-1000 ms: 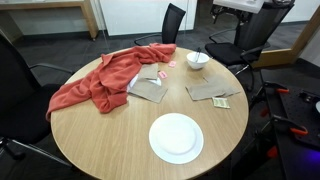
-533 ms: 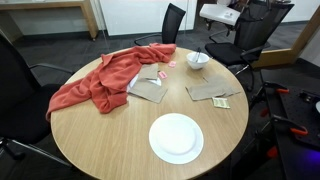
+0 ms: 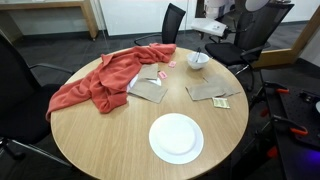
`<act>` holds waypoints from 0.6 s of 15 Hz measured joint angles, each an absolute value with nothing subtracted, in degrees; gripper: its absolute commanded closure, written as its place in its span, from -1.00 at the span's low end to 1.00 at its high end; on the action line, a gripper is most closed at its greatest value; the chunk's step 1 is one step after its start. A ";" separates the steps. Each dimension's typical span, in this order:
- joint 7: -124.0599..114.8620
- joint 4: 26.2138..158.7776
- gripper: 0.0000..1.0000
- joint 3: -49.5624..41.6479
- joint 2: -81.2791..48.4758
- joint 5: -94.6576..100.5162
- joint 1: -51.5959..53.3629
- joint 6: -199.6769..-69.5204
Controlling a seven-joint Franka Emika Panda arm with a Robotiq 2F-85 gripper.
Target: Put the pen on the table
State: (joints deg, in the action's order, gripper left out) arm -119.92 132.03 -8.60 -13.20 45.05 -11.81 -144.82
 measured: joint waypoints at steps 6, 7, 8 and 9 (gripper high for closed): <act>-119.48 129.04 -0.53 -10.98 -18.11 45.05 -9.42 -147.47; -119.44 128.64 -0.40 -11.28 -18.70 45.05 -9.11 -147.69; -119.42 128.26 -0.34 -11.53 -19.25 45.05 -8.84 -147.78; -119.41 127.91 -0.29 -11.79 -19.78 45.05 -8.55 -147.81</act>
